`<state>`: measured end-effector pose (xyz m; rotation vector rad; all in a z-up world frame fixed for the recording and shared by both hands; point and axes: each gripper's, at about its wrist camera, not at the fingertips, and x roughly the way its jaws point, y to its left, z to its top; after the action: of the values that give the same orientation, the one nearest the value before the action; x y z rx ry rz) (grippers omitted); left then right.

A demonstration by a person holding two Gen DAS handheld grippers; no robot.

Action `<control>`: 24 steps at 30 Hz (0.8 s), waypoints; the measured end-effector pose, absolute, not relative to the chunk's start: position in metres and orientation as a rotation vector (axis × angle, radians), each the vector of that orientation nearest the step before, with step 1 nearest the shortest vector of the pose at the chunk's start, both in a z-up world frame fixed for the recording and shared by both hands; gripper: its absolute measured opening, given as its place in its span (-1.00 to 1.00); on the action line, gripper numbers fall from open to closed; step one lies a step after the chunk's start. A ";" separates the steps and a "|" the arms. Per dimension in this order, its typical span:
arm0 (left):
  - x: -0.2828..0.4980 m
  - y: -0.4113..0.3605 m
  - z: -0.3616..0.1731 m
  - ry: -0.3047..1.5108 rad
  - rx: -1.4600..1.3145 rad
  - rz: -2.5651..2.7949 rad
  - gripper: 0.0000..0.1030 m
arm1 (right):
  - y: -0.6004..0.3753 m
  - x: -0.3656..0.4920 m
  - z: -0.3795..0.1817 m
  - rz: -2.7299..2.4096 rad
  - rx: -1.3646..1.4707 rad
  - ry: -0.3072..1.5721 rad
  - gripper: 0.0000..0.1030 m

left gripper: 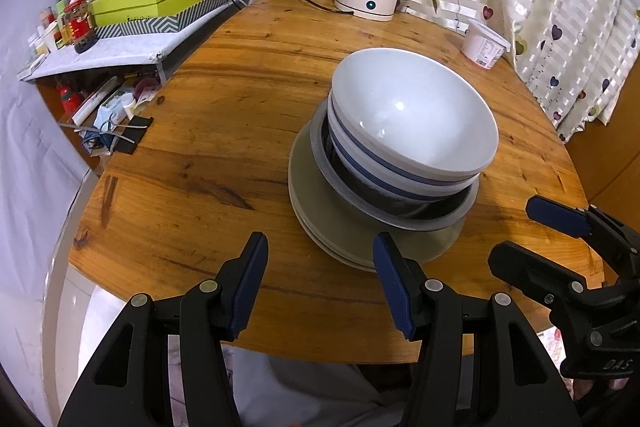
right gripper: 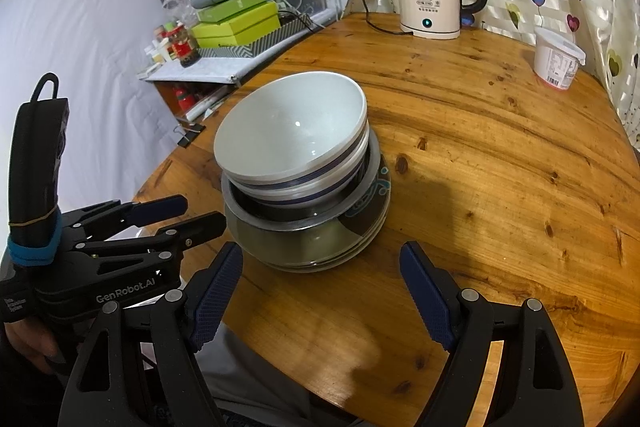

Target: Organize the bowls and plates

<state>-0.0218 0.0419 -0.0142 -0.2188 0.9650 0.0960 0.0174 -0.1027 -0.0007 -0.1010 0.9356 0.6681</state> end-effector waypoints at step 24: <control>-0.023 0.035 -0.014 0.966 -0.193 0.083 0.08 | -0.101 0.014 0.001 0.668 -0.112 0.930 0.58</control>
<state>-0.0227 0.0353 -0.0137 -0.1926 0.9663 0.0827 0.0140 -0.1014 0.0014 -0.1119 0.9305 0.6680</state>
